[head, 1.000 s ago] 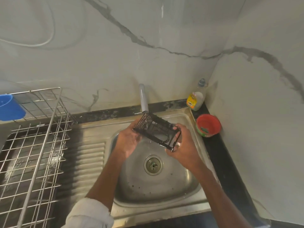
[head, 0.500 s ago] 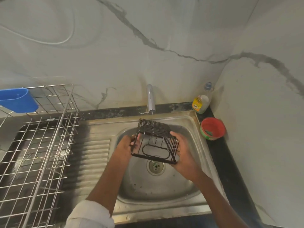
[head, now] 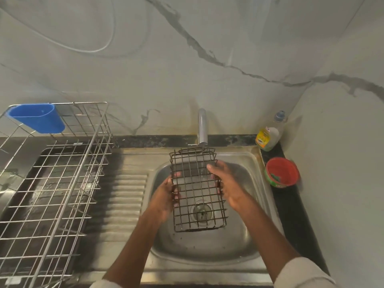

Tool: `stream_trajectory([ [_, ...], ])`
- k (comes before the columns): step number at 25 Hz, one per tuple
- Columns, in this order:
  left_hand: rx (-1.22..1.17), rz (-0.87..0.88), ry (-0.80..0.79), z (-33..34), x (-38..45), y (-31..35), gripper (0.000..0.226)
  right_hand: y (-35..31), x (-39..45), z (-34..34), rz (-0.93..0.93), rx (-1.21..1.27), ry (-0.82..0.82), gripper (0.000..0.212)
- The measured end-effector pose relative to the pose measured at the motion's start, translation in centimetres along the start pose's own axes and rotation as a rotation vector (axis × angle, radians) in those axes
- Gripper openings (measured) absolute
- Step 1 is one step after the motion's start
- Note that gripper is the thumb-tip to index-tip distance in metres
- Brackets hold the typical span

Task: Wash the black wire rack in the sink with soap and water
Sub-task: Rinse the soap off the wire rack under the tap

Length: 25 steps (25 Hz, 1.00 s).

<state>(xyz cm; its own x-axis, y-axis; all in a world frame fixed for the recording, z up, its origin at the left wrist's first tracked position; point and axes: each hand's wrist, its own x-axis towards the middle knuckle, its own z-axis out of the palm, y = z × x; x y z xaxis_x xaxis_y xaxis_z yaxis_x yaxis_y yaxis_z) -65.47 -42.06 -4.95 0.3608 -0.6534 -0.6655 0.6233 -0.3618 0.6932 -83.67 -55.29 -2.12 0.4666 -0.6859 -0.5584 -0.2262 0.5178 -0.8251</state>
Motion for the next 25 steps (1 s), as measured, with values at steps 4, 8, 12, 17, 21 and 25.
stream_trajectory([
  [4, 0.254, -0.039, -0.03, 4.1, 0.6, 1.8, 0.063, 0.0, -0.5, -1.1, -0.049, 0.011, 0.276, 0.075],
  [8, 0.278, -0.148, -0.216, 5.0, 1.7, 4.5, 0.062, -2.0, -0.5, -4.5, 0.19, 0.339, 0.214, 0.032],
  [12, 0.065, -0.134, -0.205, 5.4, 2.8, 5.9, 0.065, -3.1, 3.4, -5.6, 0.385, 0.703, 0.242, 0.012],
  [17, 0.12, -0.12, -0.186, 4.8, 3.7, 7.2, 0.094, -3.3, 5.8, -3.4, 0.47, 1.041, 0.367, 0.019],
  [21, 0.189, -0.125, -0.144, 1.6, 4.0, 8.1, 0.08, -3.1, 6.1, 0.5, 0.498, 1.015, 0.318, 0.019],
  [25, 0.175, -0.08, -0.091, -1.5, 3.1, 8.3, 0.071, -2.1, 5.9, 3.8, 0.566, 0.969, 0.265, 0.014],
])
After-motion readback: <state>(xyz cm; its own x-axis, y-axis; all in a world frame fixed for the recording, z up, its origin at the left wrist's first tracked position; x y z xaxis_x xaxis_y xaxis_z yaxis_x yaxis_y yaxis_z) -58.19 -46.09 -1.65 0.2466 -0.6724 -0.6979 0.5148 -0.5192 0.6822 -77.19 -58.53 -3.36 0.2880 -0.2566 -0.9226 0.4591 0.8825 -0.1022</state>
